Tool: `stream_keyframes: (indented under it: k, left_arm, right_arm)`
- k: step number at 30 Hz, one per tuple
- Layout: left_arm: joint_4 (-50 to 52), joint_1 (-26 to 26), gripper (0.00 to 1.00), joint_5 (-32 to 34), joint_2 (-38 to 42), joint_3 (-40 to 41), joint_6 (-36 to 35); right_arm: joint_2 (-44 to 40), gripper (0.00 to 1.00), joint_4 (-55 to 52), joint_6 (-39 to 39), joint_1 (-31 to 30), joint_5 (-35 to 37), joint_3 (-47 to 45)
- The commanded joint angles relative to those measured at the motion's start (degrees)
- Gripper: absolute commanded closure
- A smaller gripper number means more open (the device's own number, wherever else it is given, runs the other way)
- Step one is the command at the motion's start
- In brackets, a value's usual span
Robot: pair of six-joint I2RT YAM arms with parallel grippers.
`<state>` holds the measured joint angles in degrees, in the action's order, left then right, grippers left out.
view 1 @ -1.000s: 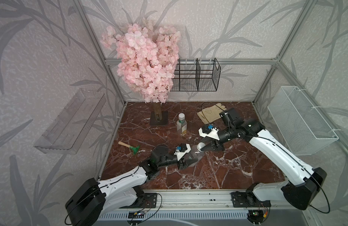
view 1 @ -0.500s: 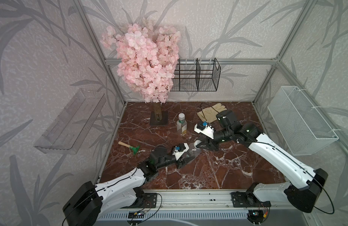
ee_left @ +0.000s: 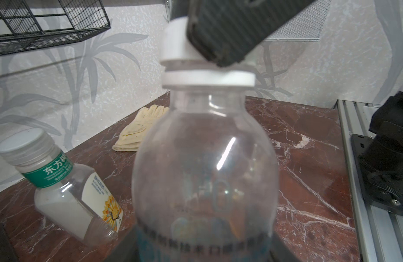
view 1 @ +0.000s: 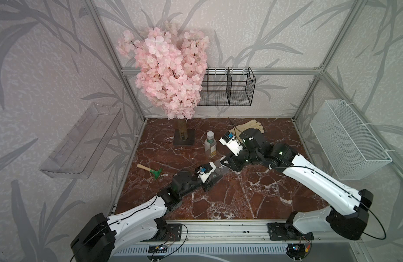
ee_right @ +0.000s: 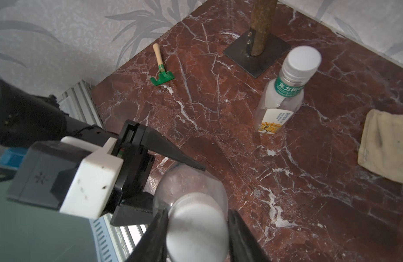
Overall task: Screw on the bottle caps
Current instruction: Screw the bottle cap onto the plastic bottle.
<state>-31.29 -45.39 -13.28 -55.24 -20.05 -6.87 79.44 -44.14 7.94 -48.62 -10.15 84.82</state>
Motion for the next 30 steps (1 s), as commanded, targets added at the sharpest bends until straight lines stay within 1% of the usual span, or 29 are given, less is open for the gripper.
stream_keyframes:
  k: [1, 5, 11, 14, 15, 16, 18, 20, 24, 25, 26, 27, 30]
  left_arm:
    - [-3.8, -0.3, 0.45, 4.3, 1.5, -0.4, 1.0]
    - [-3.7, -0.2, 0.45, 6.8, 1.6, -0.6, 1.1]
    - [-3.2, -0.3, 0.45, 10.5, 0.9, -1.2, 2.0]
    - [-3.2, -0.3, 0.45, 11.0, 0.6, -1.2, 2.1]
    - [-3.2, -0.3, 0.45, 10.9, 0.6, -1.2, 2.0]
    - [-3.2, -0.3, 0.45, 10.2, 0.5, -1.2, 1.9]
    - [-3.2, -0.2, 0.45, 8.9, 0.3, -1.1, 1.6]
    - [-3.0, -0.3, 0.45, 7.4, 0.2, -1.0, 1.4]
    - [-2.2, -0.3, 0.45, 3.6, -0.2, -1.1, 1.2]
    - [-1.9, -0.3, 0.45, 2.4, -0.4, -1.1, 0.9]
    - [-1.8, -0.2, 0.45, 1.4, -0.5, -1.1, 0.7]
    - [-1.7, -0.2, 0.45, 0.2, -0.6, -1.1, 0.7]
    - [-1.9, -0.3, 0.45, -3.6, -1.3, -1.1, 0.4]
  right_arm:
    - [2.0, 0.97, -4.7, 10.3, -0.6, 8.9, 2.1]
    - [3.6, 0.95, -6.2, 16.9, -1.7, 10.1, 4.3]
    - [6.0, 0.87, -8.2, 23.1, -2.6, 9.8, 7.6]
    - [6.4, 0.8, -8.3, 24.0, -2.7, 8.9, 8.5]
    - [6.5, 0.74, -8.1, 24.1, -2.7, 8.7, 8.8]
    - [6.4, 0.66, -7.9, 23.6, -2.7, 8.4, 9.1]
    - [6.2, 0.54, -7.7, 21.9, -2.7, 8.2, 9.7]
    - [5.8, 0.43, -8.0, 18.6, -2.7, 8.1, 10.9]
    - [4.7, 0.22, -10.4, 8.3, -2.1, 6.4, 13.7]
    - [4.1, 0.18, -11.0, 5.7, -1.6, 5.3, 14.0]
    - [3.6, 0.16, -11.2, 3.4, -0.8, 3.6, 14.1]
    - [2.9, 0.14, -11.4, 0.6, 0.6, 0.2, 13.9]
    - [0.6, 0.1, -11.1, -5.9, 6.0, -12.1, 12.3]
